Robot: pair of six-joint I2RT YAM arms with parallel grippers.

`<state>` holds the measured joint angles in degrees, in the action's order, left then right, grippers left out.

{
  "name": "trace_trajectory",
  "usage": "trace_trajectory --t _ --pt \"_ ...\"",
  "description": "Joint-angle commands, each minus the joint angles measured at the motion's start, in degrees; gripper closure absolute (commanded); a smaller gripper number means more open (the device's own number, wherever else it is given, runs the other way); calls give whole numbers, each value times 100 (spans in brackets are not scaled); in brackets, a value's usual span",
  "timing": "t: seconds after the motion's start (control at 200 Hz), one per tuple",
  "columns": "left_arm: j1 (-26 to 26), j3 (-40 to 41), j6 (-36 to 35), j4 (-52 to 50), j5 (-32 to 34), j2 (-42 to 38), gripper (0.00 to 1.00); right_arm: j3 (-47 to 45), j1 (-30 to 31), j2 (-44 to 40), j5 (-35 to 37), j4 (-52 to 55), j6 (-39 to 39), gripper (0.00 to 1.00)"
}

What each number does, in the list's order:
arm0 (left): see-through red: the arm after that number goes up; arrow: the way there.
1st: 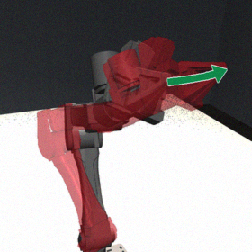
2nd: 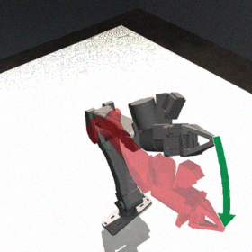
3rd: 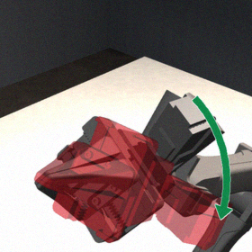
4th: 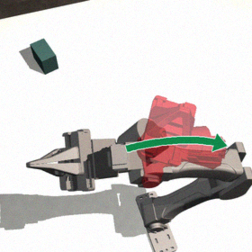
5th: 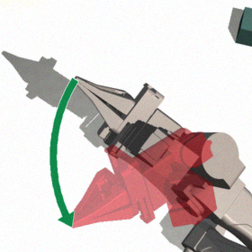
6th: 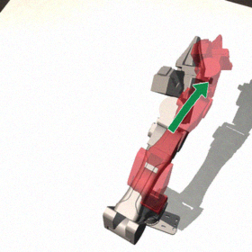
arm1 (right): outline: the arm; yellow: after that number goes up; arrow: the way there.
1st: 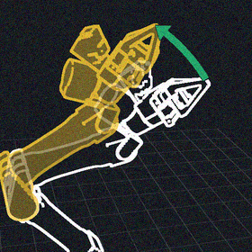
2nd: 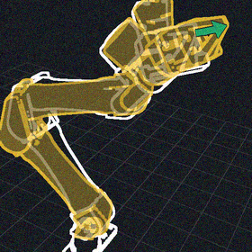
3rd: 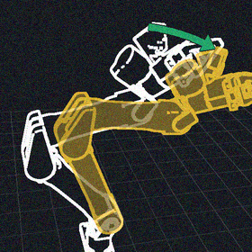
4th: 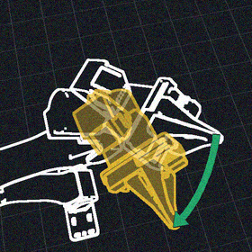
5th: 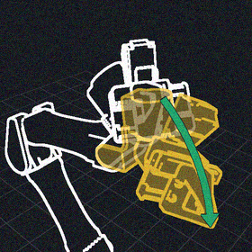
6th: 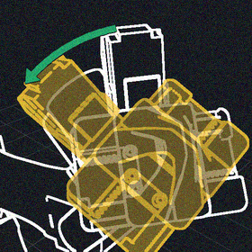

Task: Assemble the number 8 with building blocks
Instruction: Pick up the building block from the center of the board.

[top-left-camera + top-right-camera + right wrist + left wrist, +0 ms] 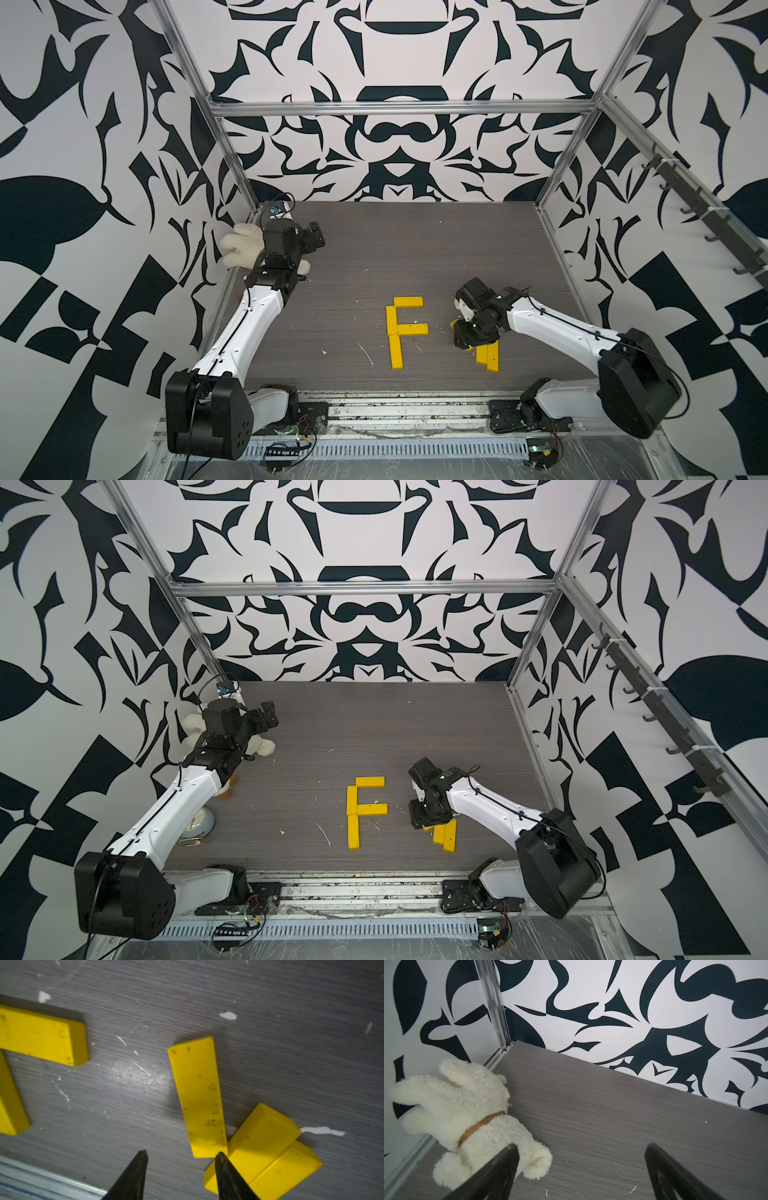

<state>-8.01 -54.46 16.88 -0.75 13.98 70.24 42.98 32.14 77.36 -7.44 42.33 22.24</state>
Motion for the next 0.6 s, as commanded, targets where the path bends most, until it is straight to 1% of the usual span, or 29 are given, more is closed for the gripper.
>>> trace_trajectory --t 0.0,0.105,0.23,0.38,0.44,0.54,0.595 --pt "-16 95 -58 -78 89 -158 1 219 -199 190 110 -175 -122 48" --pt "-16 51 -154 -131 229 -170 1 283 -332 402 -8 -273 -280 48" --pt "-15 49 -183 -101 221 -206 1 368 -340 520 -122 -326 -420 46" --pt "-16 74 -164 -83 222 -173 1 571 -366 807 -182 -313 -525 47" --pt "-16 54 -176 -87 248 -140 1 607 -393 948 -240 -313 -565 51" --pt "-16 -1 -208 -119 268 -105 1 634 -432 1090 -267 -263 -548 67" --pt "-16 -10 -225 -120 271 -92 1 627 -458 1106 -303 -244 -537 71"
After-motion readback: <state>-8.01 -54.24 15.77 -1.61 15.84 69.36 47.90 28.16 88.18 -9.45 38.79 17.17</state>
